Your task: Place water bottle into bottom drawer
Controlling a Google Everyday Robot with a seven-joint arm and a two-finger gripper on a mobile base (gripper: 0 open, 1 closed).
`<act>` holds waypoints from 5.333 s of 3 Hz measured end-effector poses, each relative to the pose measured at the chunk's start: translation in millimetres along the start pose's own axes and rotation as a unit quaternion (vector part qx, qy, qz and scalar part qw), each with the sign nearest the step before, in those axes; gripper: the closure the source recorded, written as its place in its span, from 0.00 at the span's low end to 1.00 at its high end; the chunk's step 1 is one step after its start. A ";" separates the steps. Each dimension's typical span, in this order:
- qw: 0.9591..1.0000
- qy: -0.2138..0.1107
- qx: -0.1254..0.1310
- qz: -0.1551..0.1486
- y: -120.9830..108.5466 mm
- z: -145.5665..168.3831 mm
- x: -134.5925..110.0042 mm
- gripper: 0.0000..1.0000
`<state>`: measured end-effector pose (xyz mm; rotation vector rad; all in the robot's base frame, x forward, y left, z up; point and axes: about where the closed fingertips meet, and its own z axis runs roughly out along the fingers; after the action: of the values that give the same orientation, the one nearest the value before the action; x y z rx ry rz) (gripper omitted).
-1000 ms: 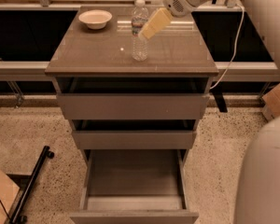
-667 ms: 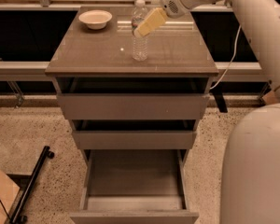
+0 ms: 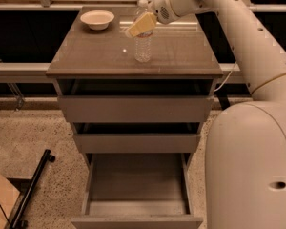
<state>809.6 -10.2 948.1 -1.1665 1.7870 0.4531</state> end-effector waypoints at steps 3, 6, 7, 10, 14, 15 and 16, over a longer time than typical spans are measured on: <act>1.000 -0.003 0.008 -0.018 31.9 -55.6 -5.2 0.88; 0.986 0.053 0.051 -0.147 172.1 -180.6 11.4 1.00; 0.987 0.063 0.013 -0.151 204.5 -146.9 53.7 1.00; 0.988 0.026 -0.063 -0.141 202.5 -35.7 132.6 1.00; 0.997 -0.063 -0.043 -0.027 262.3 43.9 268.3 1.00; 0.996 -0.075 -0.038 0.000 262.1 57.3 323.7 1.00; 0.994 -0.087 -0.043 0.046 264.4 71.8 378.8 1.00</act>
Offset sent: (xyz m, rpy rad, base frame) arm -0.0472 -0.0177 0.0132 -0.0048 -0.0009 0.0080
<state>571.1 -28.7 546.4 -1.0714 1.6877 0.6711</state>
